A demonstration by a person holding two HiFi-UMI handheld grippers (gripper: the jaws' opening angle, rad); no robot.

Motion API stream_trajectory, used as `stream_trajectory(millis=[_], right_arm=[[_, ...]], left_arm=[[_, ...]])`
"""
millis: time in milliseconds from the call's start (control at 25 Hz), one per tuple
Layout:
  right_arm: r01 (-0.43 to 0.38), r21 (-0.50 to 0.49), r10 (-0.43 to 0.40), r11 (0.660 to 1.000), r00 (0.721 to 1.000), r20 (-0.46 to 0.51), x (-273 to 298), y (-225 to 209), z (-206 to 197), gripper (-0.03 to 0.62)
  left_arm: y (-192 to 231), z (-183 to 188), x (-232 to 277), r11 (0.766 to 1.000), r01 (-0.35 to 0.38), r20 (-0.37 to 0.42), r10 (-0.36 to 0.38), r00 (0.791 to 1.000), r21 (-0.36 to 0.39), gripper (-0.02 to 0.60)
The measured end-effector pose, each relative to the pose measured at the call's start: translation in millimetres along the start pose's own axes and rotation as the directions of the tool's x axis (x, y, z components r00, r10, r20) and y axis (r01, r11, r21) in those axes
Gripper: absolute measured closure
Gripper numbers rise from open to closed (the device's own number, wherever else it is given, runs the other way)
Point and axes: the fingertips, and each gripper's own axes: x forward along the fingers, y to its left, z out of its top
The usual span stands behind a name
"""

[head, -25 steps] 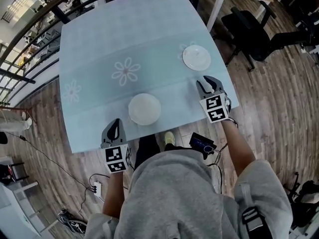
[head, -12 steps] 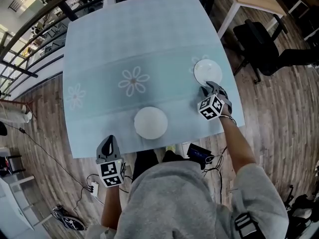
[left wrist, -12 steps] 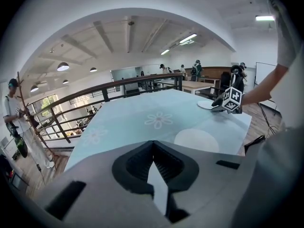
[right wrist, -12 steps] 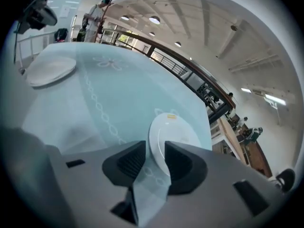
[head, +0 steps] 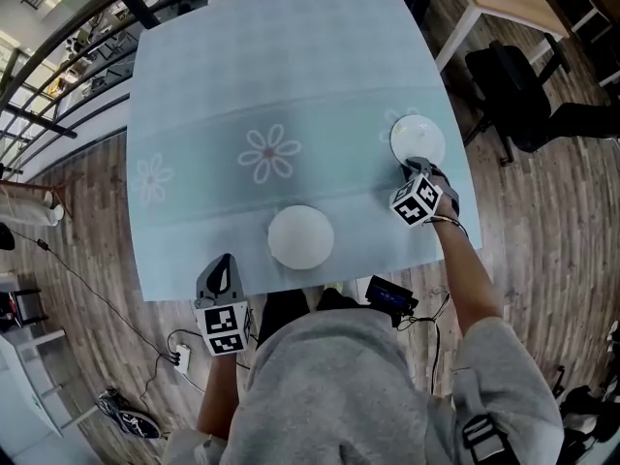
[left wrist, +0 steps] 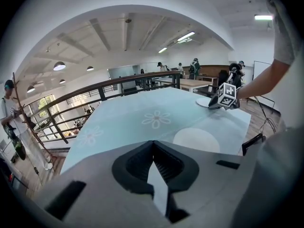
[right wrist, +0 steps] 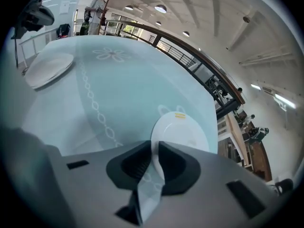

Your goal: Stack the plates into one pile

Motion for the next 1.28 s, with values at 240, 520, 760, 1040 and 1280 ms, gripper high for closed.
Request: stream_trajectory(millis=[240,520,760,1040,1280], right_arm=[[0.020,-0.112,-0.026,0.993,0.998,-0.051,-3,1,2,0.548],[0.127,-0.098,-0.120,0.987,0.990,0.076,-55,-18,23,0.562],[0.145,-0.106,-0.120,0.984,0.970,0.211,-104,-14,46,0.565],[0.104,-0.186,-0.017,0.977,0.908,0.418,-170,45,104,0.565],[0.029,-0.269,0.126,0.963,0.831,0.542,-204,114,149,0.565]], left_arm=[[-1,1,-7,1.000,0.000,0.018,0.000,1.000,0.000,0.561],[3,-1,-19,0.999,-0.027,0.058,0.028,0.998,-0.027,0.561],[-13,5,-18,0.999,-0.026,0.089,0.028,0.996,-0.027,0.561],[-25,3,-23,0.999,-0.024,0.101,0.027,0.994,-0.039,0.561],[-27,-8,-31,0.998,-0.031,0.087,0.035,0.996,-0.050,0.561]])
